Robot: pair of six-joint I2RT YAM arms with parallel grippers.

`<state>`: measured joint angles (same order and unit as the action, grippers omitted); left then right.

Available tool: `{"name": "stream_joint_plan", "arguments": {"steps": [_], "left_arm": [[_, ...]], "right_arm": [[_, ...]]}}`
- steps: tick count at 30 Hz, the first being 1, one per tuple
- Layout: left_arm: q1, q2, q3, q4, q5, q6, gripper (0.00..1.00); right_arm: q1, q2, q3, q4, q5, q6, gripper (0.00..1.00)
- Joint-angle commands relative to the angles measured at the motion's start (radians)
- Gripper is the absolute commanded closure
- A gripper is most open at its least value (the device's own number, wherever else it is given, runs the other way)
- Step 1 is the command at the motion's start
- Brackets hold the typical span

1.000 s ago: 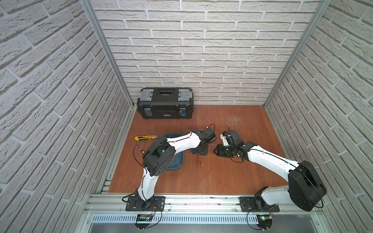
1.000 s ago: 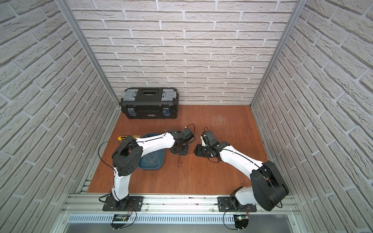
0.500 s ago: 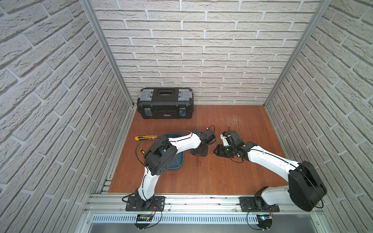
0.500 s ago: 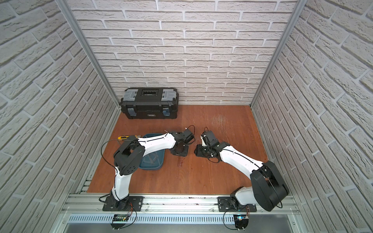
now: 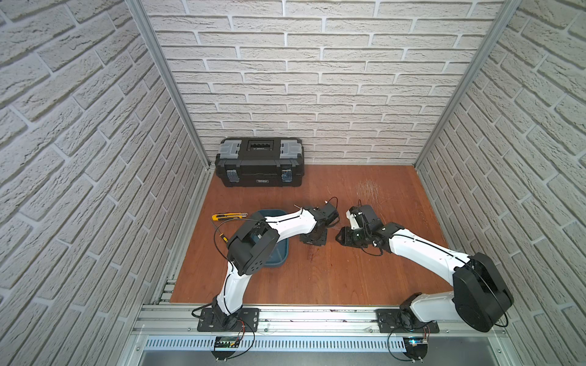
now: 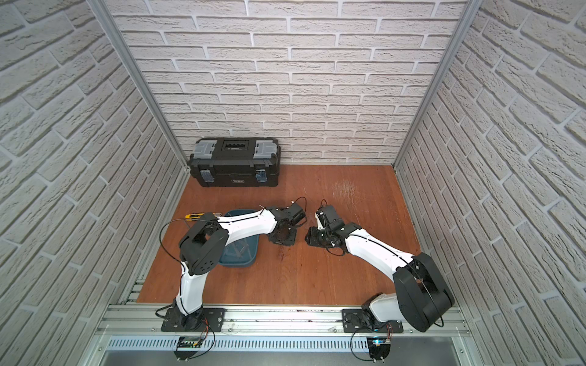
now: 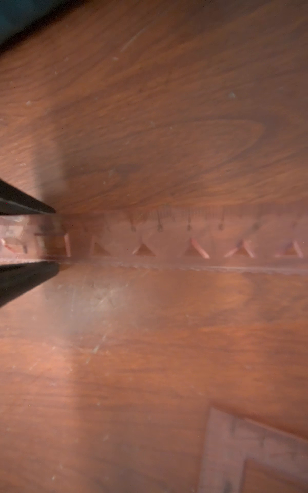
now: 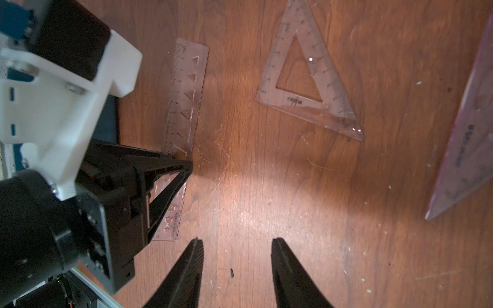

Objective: Put the scattered rulers into the storage box
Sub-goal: Pick up the ruler from the center of the board.

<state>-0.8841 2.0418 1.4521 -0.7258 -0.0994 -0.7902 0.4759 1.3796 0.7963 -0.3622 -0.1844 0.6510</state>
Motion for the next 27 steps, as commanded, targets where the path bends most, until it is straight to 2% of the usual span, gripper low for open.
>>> {"name": "stream_joint_plan", "arguments": {"steps": [1, 12, 20, 27], "left_arm": [[-0.012, 0.044, 0.000, -0.010, 0.006, -0.013, 0.74], [-0.009, -0.013, 0.052, -0.055, -0.013, 0.003, 0.99], [0.006, -0.085, 0.091, -0.089, -0.023, 0.016, 1.00], [0.034, -0.235, 0.074, -0.153, -0.071, 0.031, 1.00]], "right_arm": [[0.004, -0.030, -0.009, 0.017, 0.003, 0.002, 0.54], [0.005, -0.043, -0.002, 0.003, 0.009, -0.001, 0.54], [0.003, -0.062, 0.036, -0.038, 0.013, -0.010, 0.54], [0.005, -0.067, 0.113, -0.078, -0.003, -0.027, 0.54]]}}
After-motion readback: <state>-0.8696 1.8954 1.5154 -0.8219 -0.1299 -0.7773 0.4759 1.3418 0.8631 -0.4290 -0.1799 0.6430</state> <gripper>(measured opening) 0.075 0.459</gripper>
